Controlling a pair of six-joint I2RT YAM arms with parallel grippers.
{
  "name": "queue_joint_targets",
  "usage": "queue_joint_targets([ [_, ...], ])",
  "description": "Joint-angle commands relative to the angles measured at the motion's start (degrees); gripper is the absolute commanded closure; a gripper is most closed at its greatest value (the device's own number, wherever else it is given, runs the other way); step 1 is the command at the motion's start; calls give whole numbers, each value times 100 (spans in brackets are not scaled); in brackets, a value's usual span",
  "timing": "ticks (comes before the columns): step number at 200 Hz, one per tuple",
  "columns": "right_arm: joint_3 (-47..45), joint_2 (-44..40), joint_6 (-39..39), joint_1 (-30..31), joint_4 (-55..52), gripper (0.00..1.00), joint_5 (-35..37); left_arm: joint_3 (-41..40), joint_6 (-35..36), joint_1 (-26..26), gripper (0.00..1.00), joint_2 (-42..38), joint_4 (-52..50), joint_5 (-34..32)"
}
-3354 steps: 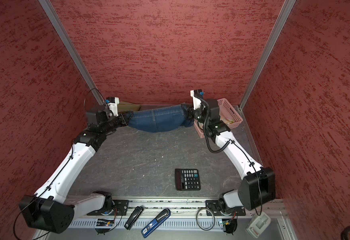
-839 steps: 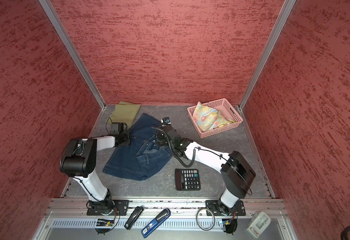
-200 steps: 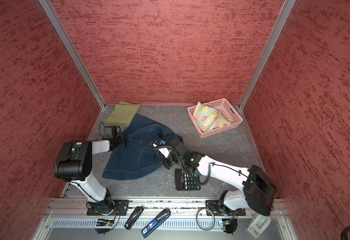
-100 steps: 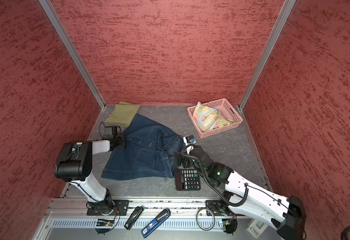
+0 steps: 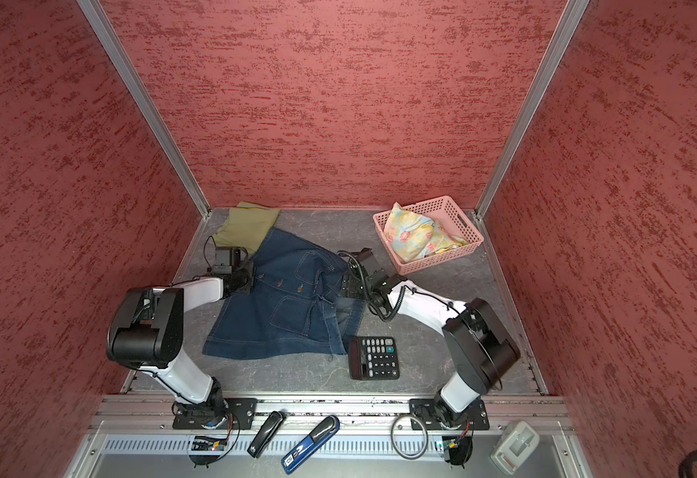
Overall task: Fold and stack skirts
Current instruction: Smooth out the skirt at the center of the table.
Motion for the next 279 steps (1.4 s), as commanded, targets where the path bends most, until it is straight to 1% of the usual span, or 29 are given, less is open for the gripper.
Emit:
queue_joint_targets([
  [1, 306, 409, 342, -150, 685, 16, -550, 70, 255, -35, 72, -5, -163, -169],
  [17, 386, 728, 418, -214, 1252, 18, -902, 42, 296, -32, 72, 78, -155, -134],
  [50, 579, 1125, 571, -215, 1712, 20, -1053, 94, 564, -33, 72, 214, -177, -134],
  [66, 616, 1324, 594, -250, 1835, 22, -993, 98, 673, -26, 69, 267, -256, -156],
  [74, 653, 1430, 605, -282, 1889, 24, -1070, 73, 688, -21, 64, 290, -245, -159],
  [86, 691, 1502, 574, -299, 2006, 31, -1093, 29, 718, 7, 56, 326, -216, -120],
  [101, 728, 1464, 464, -319, 2062, 47, -973, -1, 768, 55, 44, 305, -268, -120],
  [115, 699, 1370, 423, -418, 2115, 61, -904, -1, 852, 140, 30, 247, -348, -114],
  [123, 658, 1325, 414, -507, 2186, 68, -944, 37, 930, 216, 25, 210, -446, -111],
  [142, 587, 1180, 390, -703, 2268, 81, -1046, 138, 1128, 444, 13, 64, -712, -86],
  [152, 603, 1106, 321, -770, 2218, 84, -1057, 173, 1277, 541, 9, -70, -801, -88],
  [168, 596, 994, 232, -859, 2155, 91, -1053, 210, 1593, 565, 7, -354, -833, -153],
  [183, 605, 940, 174, -923, 2128, 95, -1072, 291, 1989, 397, 7, -600, -789, -285],
  [195, 646, 947, 122, -966, 2099, 100, -1091, 466, 2484, 160, 7, -645, -741, -326],
  [204, 723, 988, 60, -994, 2026, 100, -1118, 721, 2746, -14, 7, -563, -1020, -432],
  [223, 903, 1027, -85, -1071, 1865, 100, -1065, 1059, 3260, -303, 7, -250, -1195, -385],
  [236, 1057, 1093, -165, -1150, 1778, 95, -1092, 1224, 3410, -372, 7, 72, -1313, -226],
  [245, 1170, 1171, -206, -1206, 1705, 87, -1090, 1316, 3444, -367, 7, 322, -1376, -64],
  [254, 1294, 1254, -243, -1252, 1576, 80, -1044, 1405, 3440, -374, 7, 537, -1475, -34],
  [263, 1408, 1301, -250, -1306, 1408, 70, -963, 1415, 3434, -375, 7, 704, -1486, 2],
  [271, 1444, 1287, -265, -1352, 1315, 65, -862, 1404, 3432, -375, 8, 799, -1459, -20],
  [279, 1415, 1196, -267, -1384, 1203, 59, -595, 1396, 3431, -377, 8, 866, -1443, -31],
])
